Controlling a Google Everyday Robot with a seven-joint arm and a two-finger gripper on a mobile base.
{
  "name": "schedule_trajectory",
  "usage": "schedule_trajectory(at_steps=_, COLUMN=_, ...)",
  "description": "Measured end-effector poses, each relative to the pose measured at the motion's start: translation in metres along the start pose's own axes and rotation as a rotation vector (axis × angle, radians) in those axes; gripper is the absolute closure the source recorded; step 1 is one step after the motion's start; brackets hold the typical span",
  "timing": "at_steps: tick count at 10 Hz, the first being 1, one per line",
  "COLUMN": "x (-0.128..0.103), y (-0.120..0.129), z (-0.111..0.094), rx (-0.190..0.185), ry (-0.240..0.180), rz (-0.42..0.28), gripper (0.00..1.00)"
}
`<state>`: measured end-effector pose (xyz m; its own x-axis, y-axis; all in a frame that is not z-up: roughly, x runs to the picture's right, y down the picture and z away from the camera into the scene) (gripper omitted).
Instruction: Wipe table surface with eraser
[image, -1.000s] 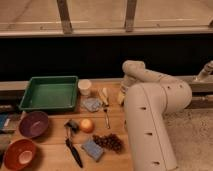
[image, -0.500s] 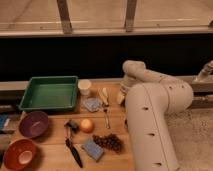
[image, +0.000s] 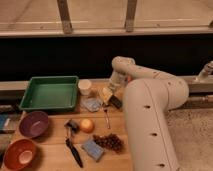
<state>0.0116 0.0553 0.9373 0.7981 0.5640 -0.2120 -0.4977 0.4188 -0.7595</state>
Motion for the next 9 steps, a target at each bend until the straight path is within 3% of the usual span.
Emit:
schedule_trajectory(at_steps=1, x=-0.005, y=0.006, z=0.007, rx=-0.041, ry=-0.021, rz=-0.024, gripper=1.00)
schedule_trajectory(at_steps=2, x=-0.007, y=0.012, z=0.014, rx=-0.097, ry=-0.076, rz=-0.053, gripper=1.00)
schedule_trajectory(at_steps=3, x=-0.002, y=0.013, z=0.016, rx=-0.112, ry=-0.103, rz=-0.063, gripper=1.00)
schedule_trajectory(at_steps=5, x=0.011, y=0.014, z=0.014, rx=-0.118, ry=-0.120, rz=-0.051, gripper=1.00)
schedule_trajectory(at_steps=7, x=0.041, y=0.009, z=0.010, rx=-0.117, ry=-0.132, rz=-0.011, gripper=1.00)
schedule_trajectory(at_steps=9, x=0.052, y=0.011, z=-0.001, rx=-0.079, ry=-0.138, rz=0.010, gripper=1.00)
